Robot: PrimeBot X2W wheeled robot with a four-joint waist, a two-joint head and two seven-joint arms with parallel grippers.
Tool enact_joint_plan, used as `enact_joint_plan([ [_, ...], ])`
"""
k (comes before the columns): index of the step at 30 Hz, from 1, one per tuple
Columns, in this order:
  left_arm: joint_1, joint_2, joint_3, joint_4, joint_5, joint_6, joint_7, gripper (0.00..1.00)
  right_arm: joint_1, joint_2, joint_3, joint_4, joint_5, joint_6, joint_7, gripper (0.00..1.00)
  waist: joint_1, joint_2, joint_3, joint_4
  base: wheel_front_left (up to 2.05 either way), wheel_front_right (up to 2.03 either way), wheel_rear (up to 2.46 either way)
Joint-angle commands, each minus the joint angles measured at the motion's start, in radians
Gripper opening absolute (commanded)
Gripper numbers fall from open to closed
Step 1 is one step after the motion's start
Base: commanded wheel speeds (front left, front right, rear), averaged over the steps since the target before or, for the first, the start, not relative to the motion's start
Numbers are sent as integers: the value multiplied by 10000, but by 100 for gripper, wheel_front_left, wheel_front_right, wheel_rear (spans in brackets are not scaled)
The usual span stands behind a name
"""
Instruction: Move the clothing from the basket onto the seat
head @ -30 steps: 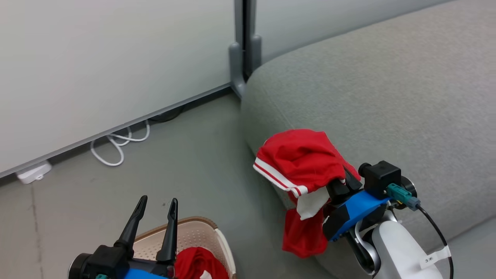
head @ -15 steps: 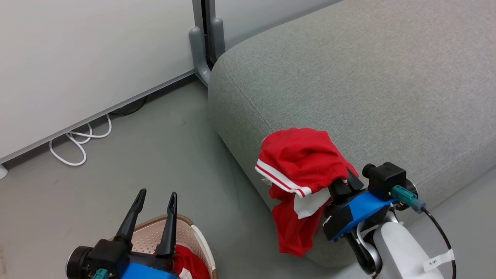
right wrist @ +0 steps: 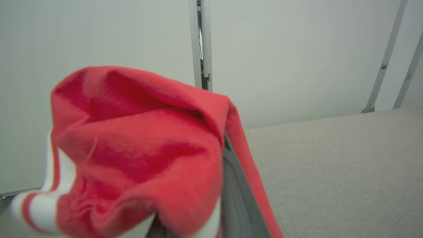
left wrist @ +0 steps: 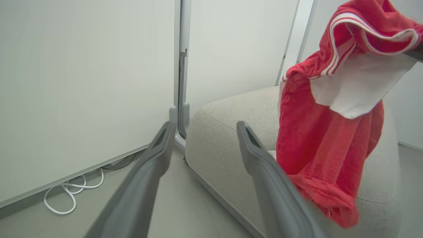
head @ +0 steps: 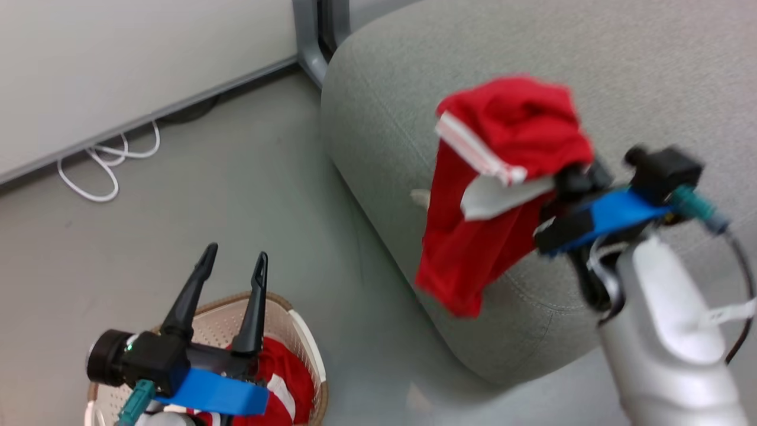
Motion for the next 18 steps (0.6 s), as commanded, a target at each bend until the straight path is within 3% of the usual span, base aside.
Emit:
enact_joint_plan([
  [1,-258,118,6,-131,64,-71,-46,100,-656,-21,-369,22,-149,5,10,0,-1,0,684,235,0,0,0],
  [7,-814,523,-106,-599,152,-72,-46,100,-2611,-11,-2176,177,-623,5,253,0,-1,0,1927,511,0,0,0],
  [8,-1039,695,-113,-821,191,-73,-46,100,-3363,-80,-2918,244,-791,5,452,0,-1,0,2424,624,0,0,0],
  [10,-1154,776,-114,-935,233,-73,-46,100,-3687,-161,-3225,261,-808,5,550,0,-1,0,2671,685,0,0,0],
  [15,-1583,1165,-128,-1505,340,-72,-44,100,-5120,-766,-4543,664,-276,5,888,0,-1,0,3787,979,0,0,0],
  [18,-1874,1533,-180,-1926,390,-72,-21,100,-5739,-1651,-5430,1347,-162,3,971,0,-1,0,4502,1198,0,0,0],
])
